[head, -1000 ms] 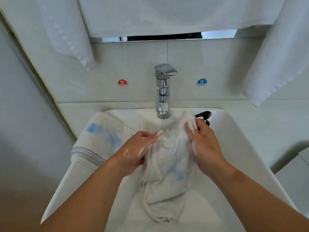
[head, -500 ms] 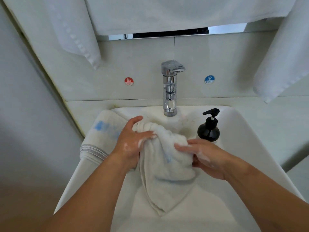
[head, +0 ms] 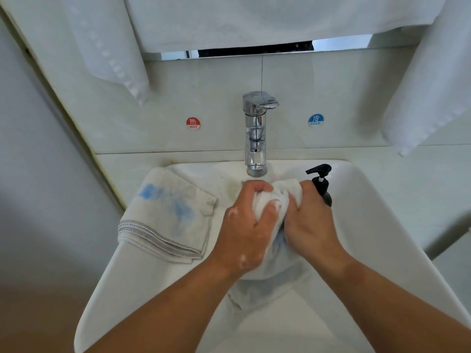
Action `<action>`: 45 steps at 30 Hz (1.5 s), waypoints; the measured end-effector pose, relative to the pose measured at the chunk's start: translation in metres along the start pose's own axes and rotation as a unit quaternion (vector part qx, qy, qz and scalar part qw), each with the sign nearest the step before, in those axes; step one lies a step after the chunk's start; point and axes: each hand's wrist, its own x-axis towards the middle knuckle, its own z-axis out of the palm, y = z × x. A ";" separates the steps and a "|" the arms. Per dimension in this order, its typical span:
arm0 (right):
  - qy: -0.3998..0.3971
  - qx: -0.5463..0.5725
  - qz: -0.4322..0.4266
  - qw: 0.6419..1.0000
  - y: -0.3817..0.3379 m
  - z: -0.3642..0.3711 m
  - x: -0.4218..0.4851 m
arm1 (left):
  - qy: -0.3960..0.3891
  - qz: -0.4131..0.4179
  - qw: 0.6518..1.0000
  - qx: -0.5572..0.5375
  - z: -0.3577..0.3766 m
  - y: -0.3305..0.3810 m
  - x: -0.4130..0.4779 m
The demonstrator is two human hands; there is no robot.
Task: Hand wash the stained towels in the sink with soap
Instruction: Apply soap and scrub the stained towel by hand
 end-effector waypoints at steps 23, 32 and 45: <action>-0.042 0.023 -0.038 0.998 -0.010 0.002 -0.002 | -0.011 -0.023 0.998 0.061 -0.005 0.027 -0.014; -0.055 0.011 -0.132 0.990 -0.035 -0.006 -0.021 | 0.023 -0.118 0.990 0.073 -0.006 0.020 -0.009; -0.031 0.017 -0.121 0.992 -0.038 -0.012 -0.015 | -0.014 -0.060 0.996 0.070 -0.010 0.025 -0.014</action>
